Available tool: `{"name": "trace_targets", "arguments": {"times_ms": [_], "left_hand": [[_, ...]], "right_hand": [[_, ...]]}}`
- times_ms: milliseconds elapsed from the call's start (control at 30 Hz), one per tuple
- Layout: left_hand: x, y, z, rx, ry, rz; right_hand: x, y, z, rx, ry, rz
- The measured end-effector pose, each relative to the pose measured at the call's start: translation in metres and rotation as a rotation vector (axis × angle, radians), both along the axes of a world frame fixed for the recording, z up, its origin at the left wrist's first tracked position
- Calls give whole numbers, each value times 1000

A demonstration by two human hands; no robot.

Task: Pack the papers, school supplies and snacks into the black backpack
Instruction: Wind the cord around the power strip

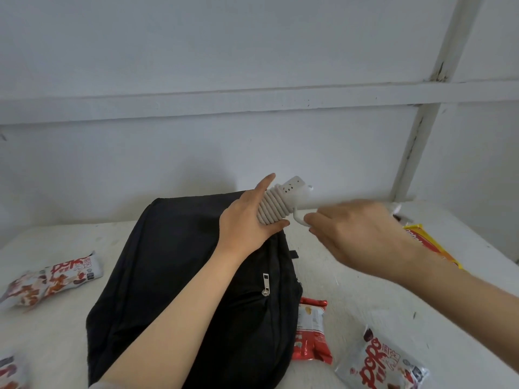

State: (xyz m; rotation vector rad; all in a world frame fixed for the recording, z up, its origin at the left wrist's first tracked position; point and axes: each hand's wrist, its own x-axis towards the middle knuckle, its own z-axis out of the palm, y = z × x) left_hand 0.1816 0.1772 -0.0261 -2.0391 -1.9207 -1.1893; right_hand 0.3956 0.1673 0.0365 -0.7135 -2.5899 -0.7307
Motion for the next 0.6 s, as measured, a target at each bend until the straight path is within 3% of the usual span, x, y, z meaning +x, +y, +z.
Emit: {"name": "trace_targets", "arguments": {"times_ms": [167,267,467,600], "left_hand": [[1,-6,4,-26,136,-102],[3,-13,2,5,170,-151],[-2,-23,-14,252,415,-260],[-2,-26,-14,276,452,-275]], "right_hand": [[-2,17,42,184,-122,104],[-6,30,56,107,-84,136],[-18,62,63,-497,95,-10],[-26,76,53,-935,232,25]]}}
